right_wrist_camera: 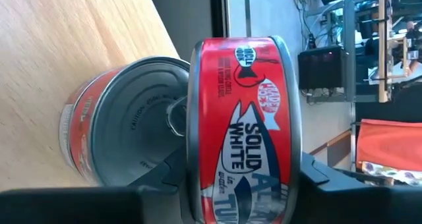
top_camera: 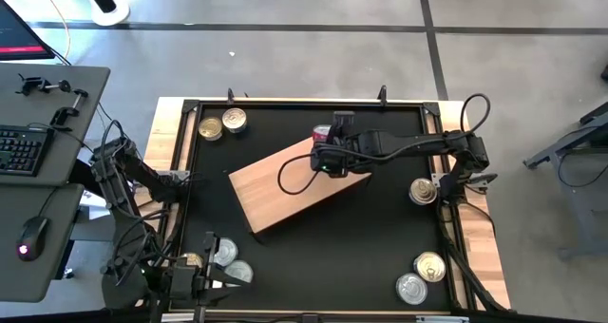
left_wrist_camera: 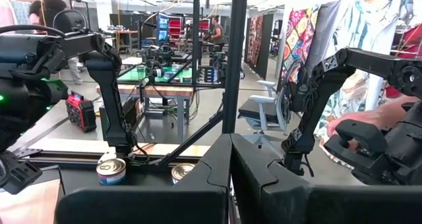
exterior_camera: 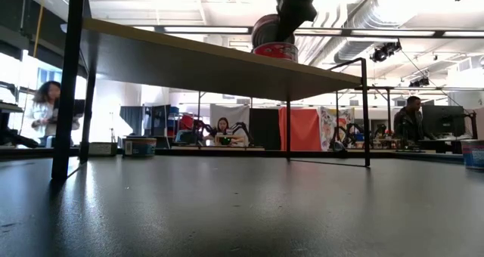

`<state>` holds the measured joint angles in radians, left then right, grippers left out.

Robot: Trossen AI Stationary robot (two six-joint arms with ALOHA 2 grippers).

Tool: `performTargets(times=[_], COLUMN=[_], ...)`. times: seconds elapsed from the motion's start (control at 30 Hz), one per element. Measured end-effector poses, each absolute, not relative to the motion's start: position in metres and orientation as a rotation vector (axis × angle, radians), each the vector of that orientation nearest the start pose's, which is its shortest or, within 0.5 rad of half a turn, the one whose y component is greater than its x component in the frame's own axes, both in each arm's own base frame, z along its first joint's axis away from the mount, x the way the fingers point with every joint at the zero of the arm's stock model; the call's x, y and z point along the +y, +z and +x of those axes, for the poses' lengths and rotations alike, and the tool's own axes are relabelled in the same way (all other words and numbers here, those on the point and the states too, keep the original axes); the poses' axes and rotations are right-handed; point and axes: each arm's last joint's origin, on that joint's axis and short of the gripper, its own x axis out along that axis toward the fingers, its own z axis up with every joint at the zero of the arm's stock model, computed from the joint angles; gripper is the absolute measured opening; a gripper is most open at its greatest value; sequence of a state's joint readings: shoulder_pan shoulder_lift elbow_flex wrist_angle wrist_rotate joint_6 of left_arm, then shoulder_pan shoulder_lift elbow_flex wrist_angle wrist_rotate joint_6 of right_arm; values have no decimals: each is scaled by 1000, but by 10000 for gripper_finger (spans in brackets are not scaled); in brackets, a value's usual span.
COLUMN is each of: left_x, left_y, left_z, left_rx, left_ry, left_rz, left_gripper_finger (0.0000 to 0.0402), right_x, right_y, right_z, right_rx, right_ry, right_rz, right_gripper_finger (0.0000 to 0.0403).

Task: Stack canned seafood by type on shelf
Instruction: Stack the red tuna can on the top of the other red tuna cans on the shelf

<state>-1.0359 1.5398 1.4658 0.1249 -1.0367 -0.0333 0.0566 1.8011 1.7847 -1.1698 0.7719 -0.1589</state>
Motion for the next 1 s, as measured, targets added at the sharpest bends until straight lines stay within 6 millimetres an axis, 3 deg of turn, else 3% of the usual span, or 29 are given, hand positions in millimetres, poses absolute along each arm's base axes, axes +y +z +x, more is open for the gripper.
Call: performTargets(times=[0.7, 1.0], left_x=[-283, -282], left_y=[411, 411], left_z=[196, 196], left_rx=[-11, -10], left_ry=[-6, -6], left_rz=[-70, -66], left_gripper_finger=[0, 0], right_x=[-5, -10], right_y=[333, 332], right_z=[355, 355], right_rx=[1217, 1211], right_ry=[-538, -571], right_rz=[-628, -548], right_gripper_finger=[136, 136])
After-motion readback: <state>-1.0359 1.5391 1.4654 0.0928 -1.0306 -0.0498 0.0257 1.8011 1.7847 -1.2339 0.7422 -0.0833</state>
